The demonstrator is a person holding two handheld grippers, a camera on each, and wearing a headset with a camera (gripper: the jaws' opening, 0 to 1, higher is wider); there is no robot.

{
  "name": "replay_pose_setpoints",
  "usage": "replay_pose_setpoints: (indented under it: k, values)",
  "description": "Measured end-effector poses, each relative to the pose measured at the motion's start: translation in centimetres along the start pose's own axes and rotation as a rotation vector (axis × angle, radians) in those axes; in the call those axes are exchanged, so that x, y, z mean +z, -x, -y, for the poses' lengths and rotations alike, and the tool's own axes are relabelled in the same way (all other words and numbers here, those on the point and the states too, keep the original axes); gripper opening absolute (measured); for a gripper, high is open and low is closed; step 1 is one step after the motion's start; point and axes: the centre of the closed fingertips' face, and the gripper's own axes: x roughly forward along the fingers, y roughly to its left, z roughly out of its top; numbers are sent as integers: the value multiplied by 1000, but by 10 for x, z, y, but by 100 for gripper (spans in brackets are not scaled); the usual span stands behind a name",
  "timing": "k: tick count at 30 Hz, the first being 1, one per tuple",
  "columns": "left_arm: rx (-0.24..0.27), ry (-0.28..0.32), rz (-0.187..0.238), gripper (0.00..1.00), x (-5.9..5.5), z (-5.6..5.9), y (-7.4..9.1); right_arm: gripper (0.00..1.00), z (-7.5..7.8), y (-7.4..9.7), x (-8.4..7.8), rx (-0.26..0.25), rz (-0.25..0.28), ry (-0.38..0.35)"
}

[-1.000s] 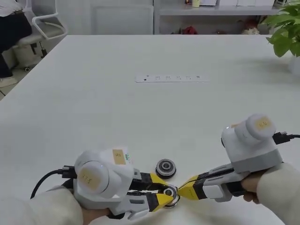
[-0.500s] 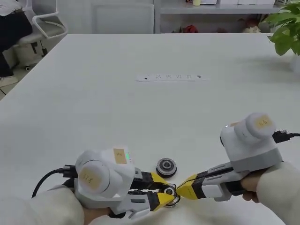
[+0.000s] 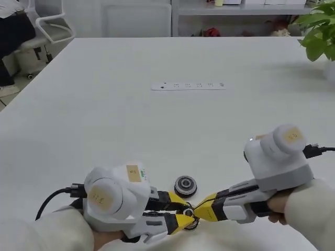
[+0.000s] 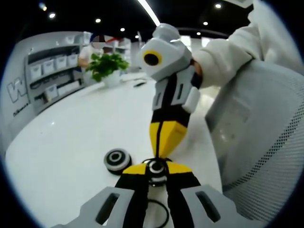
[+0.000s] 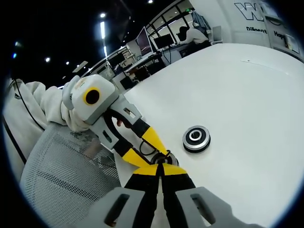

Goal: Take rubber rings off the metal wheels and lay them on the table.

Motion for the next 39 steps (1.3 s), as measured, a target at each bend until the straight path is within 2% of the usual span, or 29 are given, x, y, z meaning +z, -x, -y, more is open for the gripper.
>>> replay_pose_setpoints:
  k: [9, 14, 21, 32, 39]
  values:
    - [1, -1, -2, 14, 0, 0, 0, 0, 5, 2, -1, -18, 2, -14]
    - [2, 21, -4, 14, 0, 0, 0, 0, 5, 2, -1, -22, 4, -18]
    - [0, 25, -21, 14, 0, 0, 1, 0, 5, 3, 0, -22, 7, -20]
    - [-6, 4, -44, 15, -1, -1, 3, 0, 5, 4, 2, -25, 8, -21]
    - [-6, 18, -37, 18, 4, -2, 7, 0, 6, 5, 2, -28, 11, -27]
